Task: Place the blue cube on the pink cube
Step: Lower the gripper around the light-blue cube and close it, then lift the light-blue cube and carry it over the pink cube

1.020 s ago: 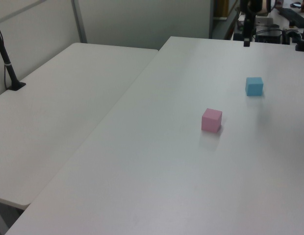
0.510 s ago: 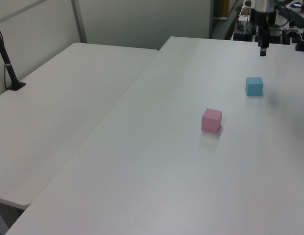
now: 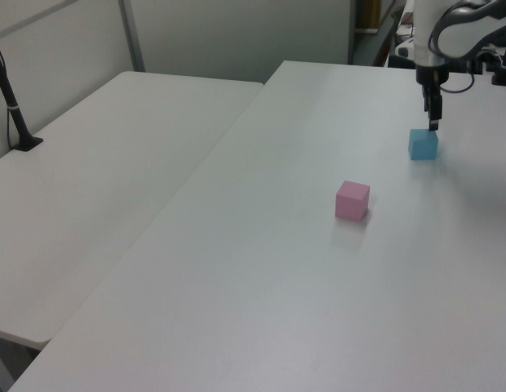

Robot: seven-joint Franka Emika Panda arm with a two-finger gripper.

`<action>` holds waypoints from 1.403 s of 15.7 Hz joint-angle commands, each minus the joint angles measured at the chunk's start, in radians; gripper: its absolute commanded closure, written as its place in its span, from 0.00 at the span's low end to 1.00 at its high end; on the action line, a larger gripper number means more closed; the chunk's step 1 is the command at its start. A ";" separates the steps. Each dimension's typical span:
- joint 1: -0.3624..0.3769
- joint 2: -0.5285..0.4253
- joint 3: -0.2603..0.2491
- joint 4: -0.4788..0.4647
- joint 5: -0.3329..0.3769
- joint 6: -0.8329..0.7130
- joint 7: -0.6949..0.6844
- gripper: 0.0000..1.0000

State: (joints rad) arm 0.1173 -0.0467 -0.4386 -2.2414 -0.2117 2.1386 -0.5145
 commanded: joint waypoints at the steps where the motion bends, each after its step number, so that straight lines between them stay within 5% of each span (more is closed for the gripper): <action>1: -0.001 0.099 0.005 0.000 -0.015 0.076 -0.012 0.00; 3: 0.001 0.146 0.005 0.002 -0.015 0.119 0.001 0.00; 4: 0.004 0.151 0.005 0.003 -0.015 0.122 0.001 0.10; 6: 0.004 0.136 0.005 0.005 -0.014 0.109 -0.013 0.58; 8: 0.004 0.091 0.005 0.006 -0.014 0.063 -0.016 0.79; 13: 0.128 0.014 0.008 0.142 0.118 -0.161 0.130 0.81; 22: 0.452 0.140 0.011 0.315 0.127 -0.215 0.533 0.79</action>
State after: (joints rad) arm 0.5021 0.0124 -0.4155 -1.9912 -0.0953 1.9484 -0.0603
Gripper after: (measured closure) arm 0.423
